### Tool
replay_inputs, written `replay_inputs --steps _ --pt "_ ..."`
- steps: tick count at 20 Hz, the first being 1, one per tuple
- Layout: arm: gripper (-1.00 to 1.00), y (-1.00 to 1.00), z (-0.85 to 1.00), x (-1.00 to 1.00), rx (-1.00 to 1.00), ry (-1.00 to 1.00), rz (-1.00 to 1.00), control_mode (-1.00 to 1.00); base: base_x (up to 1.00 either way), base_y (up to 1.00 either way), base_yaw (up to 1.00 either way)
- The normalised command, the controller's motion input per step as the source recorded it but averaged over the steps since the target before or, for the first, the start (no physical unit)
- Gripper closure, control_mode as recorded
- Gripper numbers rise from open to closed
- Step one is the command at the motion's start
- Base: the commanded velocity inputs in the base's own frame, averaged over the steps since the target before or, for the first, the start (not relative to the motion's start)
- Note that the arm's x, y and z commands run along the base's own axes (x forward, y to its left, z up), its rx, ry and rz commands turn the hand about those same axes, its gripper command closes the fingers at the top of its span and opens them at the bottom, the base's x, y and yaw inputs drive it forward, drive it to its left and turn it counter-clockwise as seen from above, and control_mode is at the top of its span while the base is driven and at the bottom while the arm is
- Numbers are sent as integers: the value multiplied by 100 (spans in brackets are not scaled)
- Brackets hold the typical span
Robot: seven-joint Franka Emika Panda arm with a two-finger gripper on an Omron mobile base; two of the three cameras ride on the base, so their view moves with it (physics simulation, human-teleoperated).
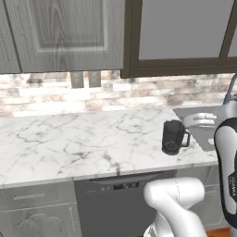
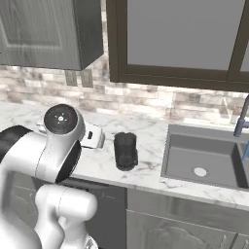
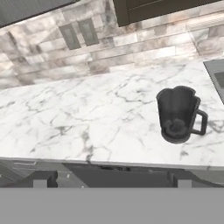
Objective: Turn on the sink faucet and place the jug under the water for a few seconds to fill it up.
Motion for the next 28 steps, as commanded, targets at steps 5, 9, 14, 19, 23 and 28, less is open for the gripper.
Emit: replay_inputs --steps 5,9,14,19,23,28 --pt "-100 -100 -1 2 9 0 0 -100 0 0 0" --pt "-100 -100 -8 26 8 0 3 -100 0 0 0" --pt "-100 -86 -29 29 1 -2 21 -100 0 0 0" --pt "-100 -23 -52 37 0 -9 23 -100 0 0 0" --pt "-100 0 -30 13 2 -4 21 -100 0 0 0" --pt "-100 8 -49 25 0 -7 13 -100 0 0 0"
